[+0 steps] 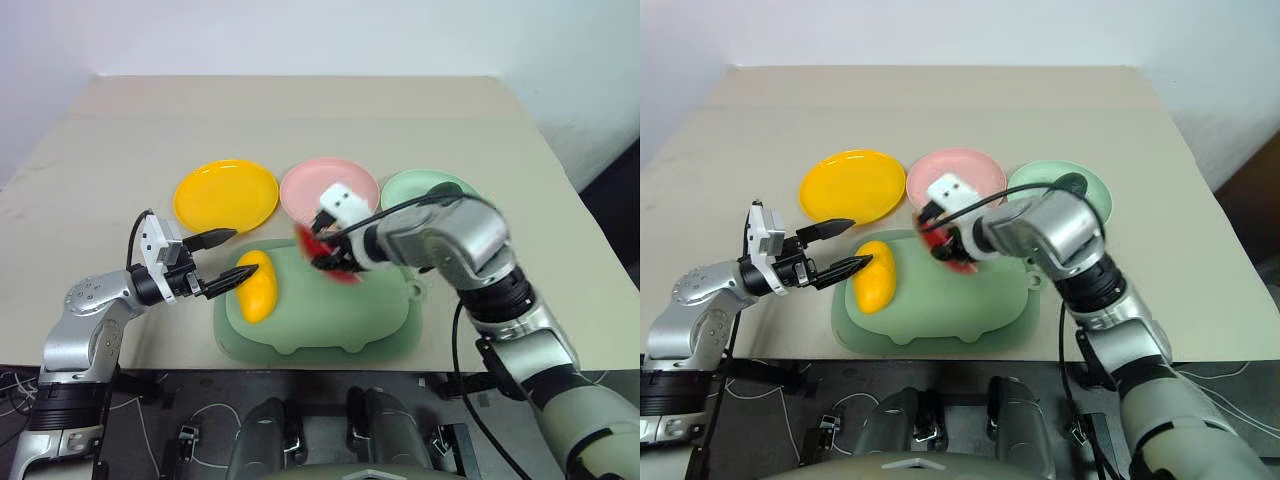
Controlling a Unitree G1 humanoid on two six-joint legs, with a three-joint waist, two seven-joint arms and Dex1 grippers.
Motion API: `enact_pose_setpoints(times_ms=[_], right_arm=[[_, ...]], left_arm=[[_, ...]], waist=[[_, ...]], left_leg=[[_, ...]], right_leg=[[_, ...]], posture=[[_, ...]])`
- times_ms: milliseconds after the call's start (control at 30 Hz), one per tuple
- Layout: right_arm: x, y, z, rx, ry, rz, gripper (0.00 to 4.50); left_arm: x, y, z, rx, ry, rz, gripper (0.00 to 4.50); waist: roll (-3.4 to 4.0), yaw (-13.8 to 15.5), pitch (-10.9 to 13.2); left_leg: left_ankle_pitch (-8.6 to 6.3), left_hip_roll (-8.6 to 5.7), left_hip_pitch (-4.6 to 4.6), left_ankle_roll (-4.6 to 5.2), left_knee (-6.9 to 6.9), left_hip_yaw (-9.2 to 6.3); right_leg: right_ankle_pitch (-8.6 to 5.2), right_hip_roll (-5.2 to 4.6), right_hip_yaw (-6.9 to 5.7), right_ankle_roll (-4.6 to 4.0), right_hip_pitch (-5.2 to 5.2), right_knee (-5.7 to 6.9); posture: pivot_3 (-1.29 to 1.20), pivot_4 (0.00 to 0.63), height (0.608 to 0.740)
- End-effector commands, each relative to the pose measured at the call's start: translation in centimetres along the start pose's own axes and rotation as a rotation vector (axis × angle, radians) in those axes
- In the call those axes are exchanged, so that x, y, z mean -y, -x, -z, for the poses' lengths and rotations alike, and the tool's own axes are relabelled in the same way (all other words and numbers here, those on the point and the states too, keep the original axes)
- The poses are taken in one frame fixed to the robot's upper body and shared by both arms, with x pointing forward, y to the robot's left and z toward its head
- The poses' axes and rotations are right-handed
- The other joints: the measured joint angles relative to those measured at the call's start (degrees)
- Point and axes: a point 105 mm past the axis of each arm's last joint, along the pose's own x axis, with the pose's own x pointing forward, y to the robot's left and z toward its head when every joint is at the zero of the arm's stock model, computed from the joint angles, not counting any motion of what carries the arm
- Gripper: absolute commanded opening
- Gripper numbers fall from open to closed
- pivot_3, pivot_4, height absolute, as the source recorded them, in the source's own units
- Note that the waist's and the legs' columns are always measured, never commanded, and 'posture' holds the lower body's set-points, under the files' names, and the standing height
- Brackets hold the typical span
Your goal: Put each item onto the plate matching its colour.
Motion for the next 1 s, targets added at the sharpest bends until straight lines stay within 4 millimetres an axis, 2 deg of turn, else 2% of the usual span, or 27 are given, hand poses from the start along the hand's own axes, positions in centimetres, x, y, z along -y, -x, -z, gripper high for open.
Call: enact_pose_setpoints(times_ms=[33,133,300,467,633,867,1000], right_arm=[[1.5,1.3,-3.3,0.134,-0.001,0.024,2.25],[4.0,0.4,-4.5,0.153,-0.009,0.105,2.25],[5.4,-3.0,-6.1,0.166,-0.032,0.103,2.25],[6.6,-6.0,-5.7,0.141,-0.045,0.152,2.25],[7.2,-7.2,-5.2,0.135,-0.057,0.219,2.25],[7.0,-7.1,-6.2,0.168,-0.073,0.205,4.47],[7.3,-6.2,-7.0,0.194,-0.067,0.193,4.49]], left_arm=[[-0.2,0.6,-0.9,0.013,-0.041,-0.01,4.5],[-0.2,0.9,-0.8,0.01,-0.041,-0.017,4.5],[0.0,1.5,-0.6,0.005,-0.043,-0.028,4.5],[0.3,2.1,-0.5,-0.001,-0.048,-0.045,4.5],[0.4,2.9,-0.3,-0.007,-0.049,-0.065,4.5],[0.8,3.2,-0.1,-0.01,-0.047,-0.076,4.5],[0.8,3.1,-0.2,-0.009,-0.045,-0.077,4.5]], waist=[[0.0,-0.15,0.0],[0.0,-0.21,0.0],[0.02,-0.35,0.02],[0.02,-0.74,0.02],[0.04,-1.17,0.03],[0.05,-1.74,0.04],[0.05,-1.64,0.04]], left_leg=[[0.0,0.01,0.01,0.0,0.0,0.0],[0.03,0.02,0.06,-0.04,-0.06,0.02],[0.04,0.03,0.03,-0.04,-0.1,0.12],[0.05,0.01,0.04,-0.05,-0.13,0.16],[0.05,0.0,0.03,-0.06,-0.14,0.17],[0.08,0.02,0.07,-0.11,-0.18,0.15],[0.09,0.03,0.08,-0.12,-0.2,0.15]], right_leg=[[0.0,0.02,0.0,0.0,0.0,0.0],[0.0,0.05,0.0,0.0,0.0,0.01],[0.0,0.08,0.03,0.01,-0.06,0.04],[0.0,0.11,0.03,0.02,-0.06,0.08],[0.0,0.09,0.04,0.03,-0.06,0.09],[0.0,0.09,0.06,0.02,-0.09,0.13],[-0.01,0.09,0.07,0.02,-0.09,0.14]], posture=[[0.0,0.15,0.696],[0.0,0.15,0.696],[0.0,0.15,0.696],[0.0,0.15,0.696],[0.0,0.15,0.696],[0.0,0.15,0.696],[0.0,0.15,0.696]])
